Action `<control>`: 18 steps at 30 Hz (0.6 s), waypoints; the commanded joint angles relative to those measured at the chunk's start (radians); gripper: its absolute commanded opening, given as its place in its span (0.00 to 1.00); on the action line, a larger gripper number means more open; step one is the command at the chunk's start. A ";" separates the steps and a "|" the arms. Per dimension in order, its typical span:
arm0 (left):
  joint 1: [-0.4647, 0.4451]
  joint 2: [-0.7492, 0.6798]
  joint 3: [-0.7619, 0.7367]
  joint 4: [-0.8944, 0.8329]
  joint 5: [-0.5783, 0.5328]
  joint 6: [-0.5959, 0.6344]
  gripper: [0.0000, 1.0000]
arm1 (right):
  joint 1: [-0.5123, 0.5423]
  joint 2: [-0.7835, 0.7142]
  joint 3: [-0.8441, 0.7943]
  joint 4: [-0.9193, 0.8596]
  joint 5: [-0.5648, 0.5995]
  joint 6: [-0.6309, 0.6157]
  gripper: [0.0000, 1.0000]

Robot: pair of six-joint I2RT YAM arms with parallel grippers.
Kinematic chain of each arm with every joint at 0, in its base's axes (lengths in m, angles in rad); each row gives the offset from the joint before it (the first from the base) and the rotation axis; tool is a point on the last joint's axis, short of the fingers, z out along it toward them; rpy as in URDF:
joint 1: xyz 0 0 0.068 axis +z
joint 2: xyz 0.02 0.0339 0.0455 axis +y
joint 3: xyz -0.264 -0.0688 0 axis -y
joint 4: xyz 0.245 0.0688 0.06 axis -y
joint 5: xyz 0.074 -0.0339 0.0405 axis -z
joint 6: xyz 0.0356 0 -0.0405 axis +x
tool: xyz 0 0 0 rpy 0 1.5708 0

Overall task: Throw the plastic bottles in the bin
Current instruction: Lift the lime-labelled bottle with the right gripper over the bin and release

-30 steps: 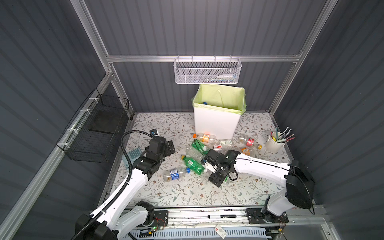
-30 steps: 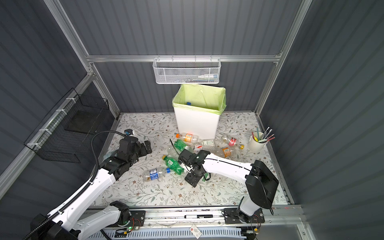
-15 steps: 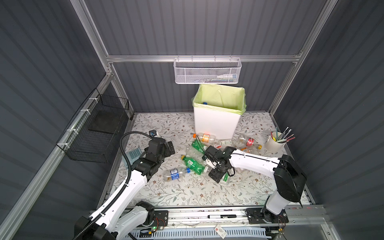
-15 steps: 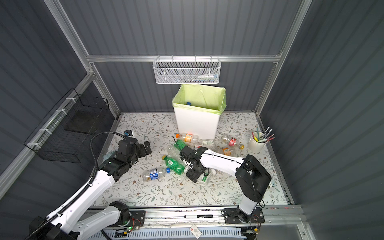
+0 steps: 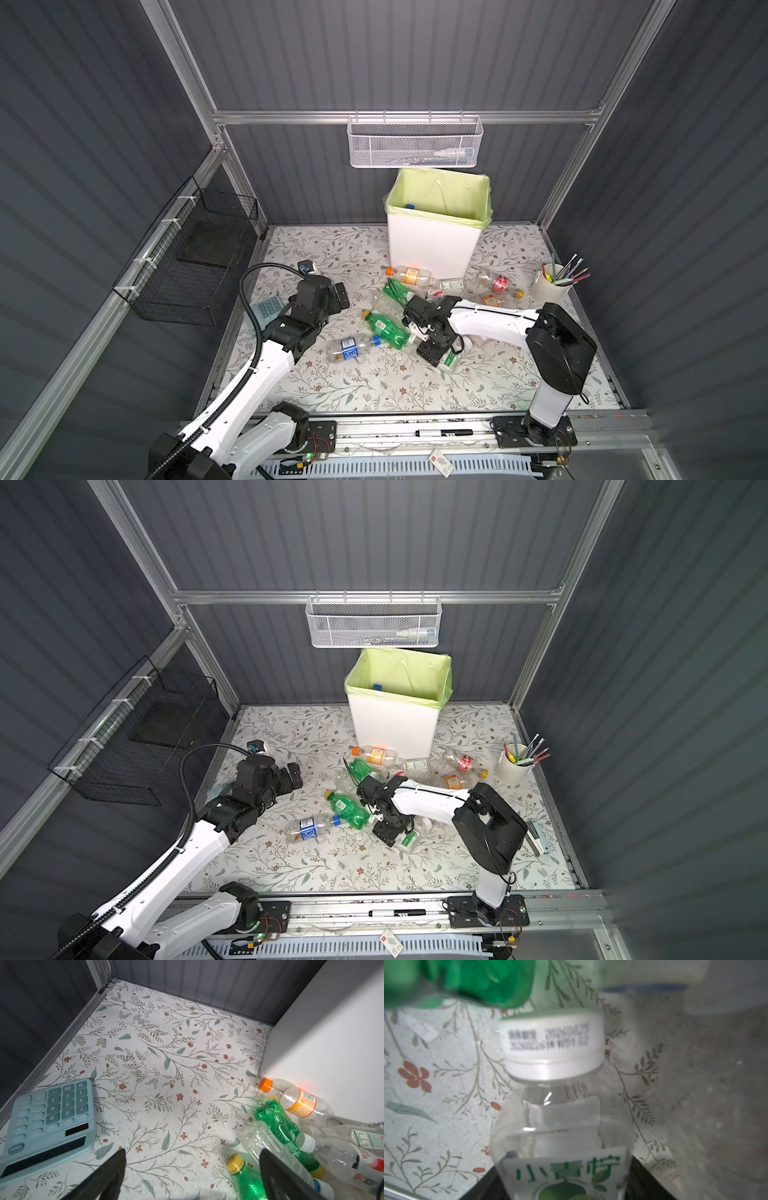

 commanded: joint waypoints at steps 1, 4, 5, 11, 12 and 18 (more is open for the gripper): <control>0.007 -0.015 -0.009 -0.016 -0.017 -0.012 1.00 | -0.004 -0.006 0.016 -0.013 -0.005 0.003 0.69; 0.006 -0.015 -0.012 -0.014 -0.016 -0.012 1.00 | -0.005 -0.017 0.024 -0.030 -0.006 0.004 0.59; 0.007 -0.015 -0.009 -0.016 -0.017 -0.012 1.00 | -0.005 -0.026 0.027 -0.036 -0.009 0.004 0.56; 0.006 -0.022 -0.014 -0.018 -0.022 -0.012 1.00 | -0.005 -0.186 0.057 -0.039 0.003 0.020 0.51; 0.006 -0.021 -0.014 -0.015 -0.021 -0.012 1.00 | -0.006 -0.218 0.072 -0.042 0.016 0.019 0.51; 0.006 -0.009 -0.011 -0.003 -0.014 -0.012 1.00 | -0.035 -0.456 0.201 0.029 0.203 -0.035 0.46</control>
